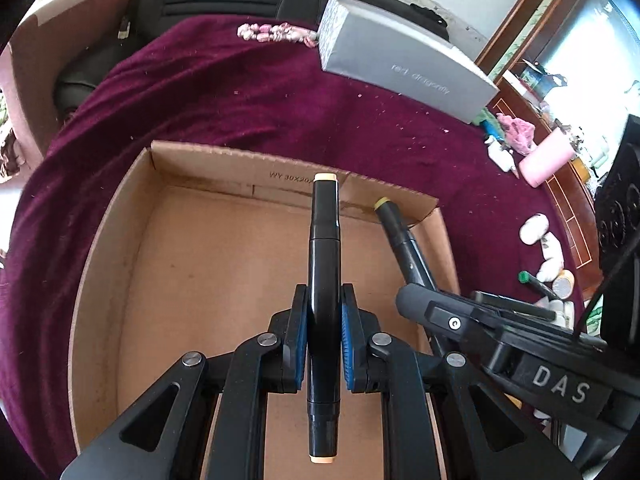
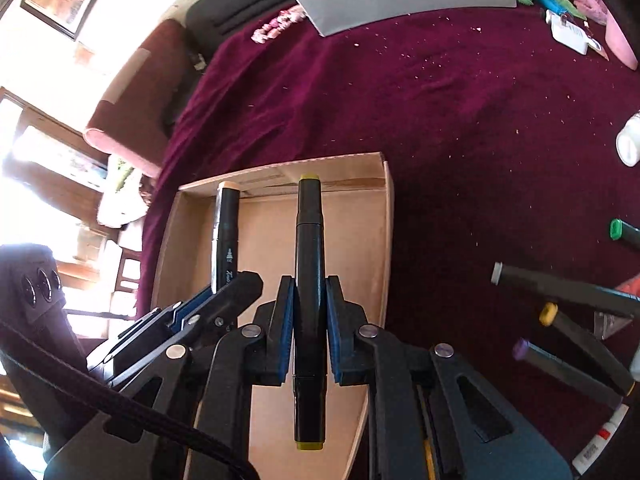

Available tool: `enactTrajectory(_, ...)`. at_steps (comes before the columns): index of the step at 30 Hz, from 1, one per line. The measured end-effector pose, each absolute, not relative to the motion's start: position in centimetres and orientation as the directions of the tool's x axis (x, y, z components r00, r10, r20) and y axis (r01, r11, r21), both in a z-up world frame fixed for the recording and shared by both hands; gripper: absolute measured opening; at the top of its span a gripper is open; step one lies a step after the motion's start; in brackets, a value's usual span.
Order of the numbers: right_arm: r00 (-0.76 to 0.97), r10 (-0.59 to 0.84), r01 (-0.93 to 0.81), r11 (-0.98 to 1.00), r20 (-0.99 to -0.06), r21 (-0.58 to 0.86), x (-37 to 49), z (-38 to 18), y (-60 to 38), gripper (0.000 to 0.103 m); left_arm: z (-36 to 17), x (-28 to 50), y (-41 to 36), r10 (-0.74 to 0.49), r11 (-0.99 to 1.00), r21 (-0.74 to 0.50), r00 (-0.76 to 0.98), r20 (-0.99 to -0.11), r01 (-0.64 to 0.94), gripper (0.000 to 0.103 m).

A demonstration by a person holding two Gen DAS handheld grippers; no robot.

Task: Organize objects
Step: 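Carry both markers into the cardboard box and open both tools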

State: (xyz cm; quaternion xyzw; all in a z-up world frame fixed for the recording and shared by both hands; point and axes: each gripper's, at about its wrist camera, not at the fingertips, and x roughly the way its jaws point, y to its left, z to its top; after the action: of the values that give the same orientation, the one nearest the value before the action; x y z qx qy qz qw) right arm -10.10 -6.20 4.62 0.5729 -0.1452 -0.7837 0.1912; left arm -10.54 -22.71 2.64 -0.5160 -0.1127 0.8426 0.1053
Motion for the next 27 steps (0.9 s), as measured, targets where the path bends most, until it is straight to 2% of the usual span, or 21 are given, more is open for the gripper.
enactTrajectory(14,-0.327,-0.391,0.149,-0.92,-0.86,0.361,-11.1,3.5,-7.1,0.013,1.5,-11.6,-23.8,0.344,-0.925,-0.378,-0.474,-0.81,-0.025,0.013)
enactTrajectory(22,-0.365,-0.458,0.156,-0.888,-0.811,0.432,-9.6,5.3,-5.7,0.016,3.9,-8.9,-25.8,0.352,-0.897,-0.441,-0.539,-0.765,0.04,0.016)
enactTrajectory(25,-0.417,-0.484,0.204,-0.875,-0.769,0.44,-7.6,7.5,-3.9,0.022,5.9,-6.7,-26.0,0.35,-0.893,-0.448,-0.577,-0.738,0.031,0.024)
enactTrajectory(27,-0.466,-0.485,0.234,-0.874,-0.74,0.426,-5.9,9.0,-2.3,0.025,7.2,-5.1,-25.6,0.373,-0.883,-0.47,-0.595,-0.712,0.01,0.036)
